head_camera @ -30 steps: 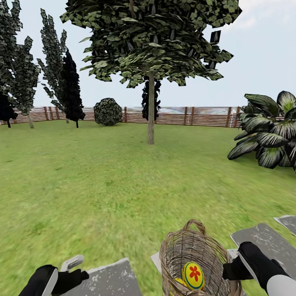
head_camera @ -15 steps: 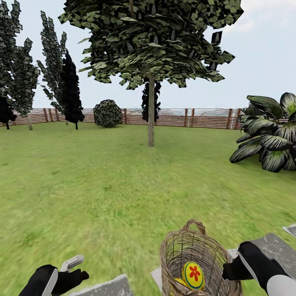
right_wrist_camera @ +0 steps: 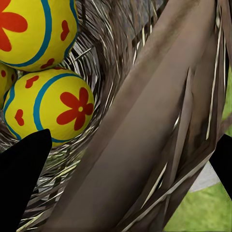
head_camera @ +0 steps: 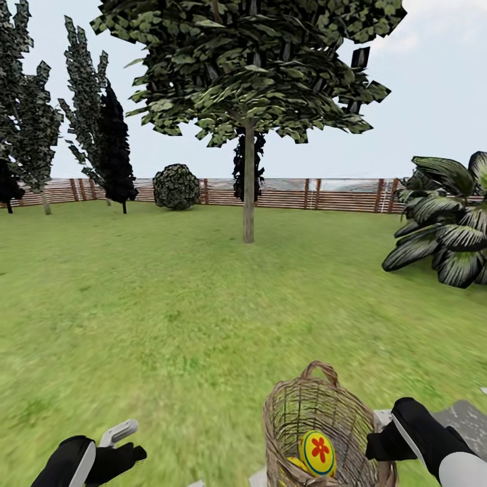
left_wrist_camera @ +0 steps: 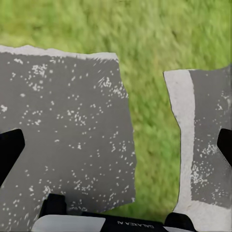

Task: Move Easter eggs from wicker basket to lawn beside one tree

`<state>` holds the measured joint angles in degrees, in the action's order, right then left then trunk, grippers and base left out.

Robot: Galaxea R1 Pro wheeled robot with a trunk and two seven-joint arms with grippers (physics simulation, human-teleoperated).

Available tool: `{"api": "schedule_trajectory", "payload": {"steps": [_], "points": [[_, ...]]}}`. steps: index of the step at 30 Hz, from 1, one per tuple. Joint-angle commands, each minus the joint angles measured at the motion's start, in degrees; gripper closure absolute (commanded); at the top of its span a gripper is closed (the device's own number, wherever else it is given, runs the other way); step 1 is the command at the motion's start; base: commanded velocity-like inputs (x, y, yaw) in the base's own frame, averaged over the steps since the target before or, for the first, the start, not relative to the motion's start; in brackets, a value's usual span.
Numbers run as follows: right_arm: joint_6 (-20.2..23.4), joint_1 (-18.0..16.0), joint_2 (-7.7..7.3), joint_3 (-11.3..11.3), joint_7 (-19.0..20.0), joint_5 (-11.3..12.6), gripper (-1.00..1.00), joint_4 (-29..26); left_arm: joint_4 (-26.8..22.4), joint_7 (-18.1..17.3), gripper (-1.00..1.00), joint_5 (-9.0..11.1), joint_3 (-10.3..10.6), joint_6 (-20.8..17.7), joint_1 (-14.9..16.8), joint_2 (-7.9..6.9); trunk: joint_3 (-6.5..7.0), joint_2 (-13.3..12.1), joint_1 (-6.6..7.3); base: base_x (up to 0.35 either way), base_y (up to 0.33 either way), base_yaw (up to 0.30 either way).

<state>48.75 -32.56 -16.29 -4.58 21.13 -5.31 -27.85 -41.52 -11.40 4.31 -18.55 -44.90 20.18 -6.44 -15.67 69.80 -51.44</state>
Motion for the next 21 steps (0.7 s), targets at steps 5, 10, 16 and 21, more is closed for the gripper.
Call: {"api": "schedule_trajectory", "payload": {"steps": [5, 10, 16, 21], "points": [[0.21, -0.05, -0.06, -0.25, 0.49, -0.05, 1.0, -0.1, -0.05, 0.06, -1.0, 0.43, -0.14, -0.37, 0.04, -0.02, -0.07, 0.05, -0.04, 0.337, 0.0, 0.0], [0.21, -0.05, -0.06, -0.25, 0.49, -0.05, 1.0, -0.1, -0.05, 0.06, -1.0, 0.43, -0.12, -0.37, 0.04, -0.03, -0.07, 0.05, -0.04, 0.337, 0.0, 0.0], [0.21, -0.05, -0.06, -0.25, 0.49, -0.05, 1.0, -0.1, -0.05, 0.06, -1.0, 0.43, -0.15, -0.37, 0.04, -0.01, -0.07, 0.05, -0.04, 0.337, 0.0, 0.0], [0.21, -0.05, -0.06, -0.25, 0.49, -0.05, 1.0, -0.1, -0.05, 0.06, -1.0, 0.43, -0.12, -0.37, 0.04, -0.03, -0.07, 0.05, -0.04, 0.337, 0.0, 0.0]]}}
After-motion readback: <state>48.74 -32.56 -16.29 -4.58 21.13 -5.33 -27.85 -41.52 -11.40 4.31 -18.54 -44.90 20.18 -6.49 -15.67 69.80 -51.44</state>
